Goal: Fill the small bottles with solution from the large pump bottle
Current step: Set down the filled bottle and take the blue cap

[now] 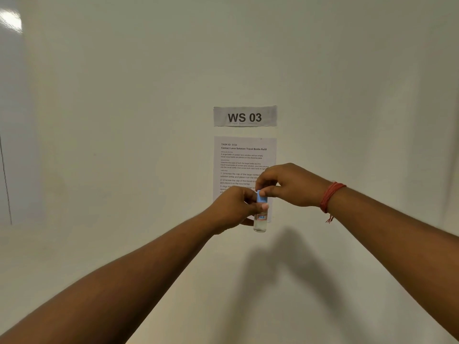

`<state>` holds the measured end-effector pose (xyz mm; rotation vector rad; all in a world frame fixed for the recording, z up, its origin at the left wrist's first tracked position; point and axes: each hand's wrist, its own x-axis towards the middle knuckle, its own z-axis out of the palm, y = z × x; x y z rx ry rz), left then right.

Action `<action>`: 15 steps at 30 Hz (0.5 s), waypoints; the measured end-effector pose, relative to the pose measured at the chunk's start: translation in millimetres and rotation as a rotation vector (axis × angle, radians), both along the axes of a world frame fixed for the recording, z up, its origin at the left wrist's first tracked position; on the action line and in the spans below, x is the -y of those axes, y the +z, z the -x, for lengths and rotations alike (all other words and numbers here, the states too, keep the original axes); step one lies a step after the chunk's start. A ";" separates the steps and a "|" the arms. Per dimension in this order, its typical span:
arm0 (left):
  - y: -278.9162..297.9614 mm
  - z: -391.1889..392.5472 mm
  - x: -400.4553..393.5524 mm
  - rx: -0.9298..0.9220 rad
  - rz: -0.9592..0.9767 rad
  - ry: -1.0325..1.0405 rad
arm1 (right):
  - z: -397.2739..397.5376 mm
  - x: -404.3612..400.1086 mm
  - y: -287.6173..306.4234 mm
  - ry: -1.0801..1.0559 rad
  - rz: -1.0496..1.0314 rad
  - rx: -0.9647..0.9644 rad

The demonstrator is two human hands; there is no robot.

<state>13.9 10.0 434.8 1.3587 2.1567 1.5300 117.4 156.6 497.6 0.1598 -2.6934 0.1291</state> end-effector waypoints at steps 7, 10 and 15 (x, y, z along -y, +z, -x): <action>0.5 -2.1 -2.1 -0.023 0.010 0.005 | -1.4 -2.2 0.5 -0.017 0.007 -0.020; 1.9 -2.8 -1.8 -0.022 0.011 0.009 | -5.4 -3.5 0.6 0.035 0.043 -0.001; 1.5 -3.9 -2.7 -0.023 0.007 0.008 | -5.1 -2.8 0.2 0.025 -0.002 -0.019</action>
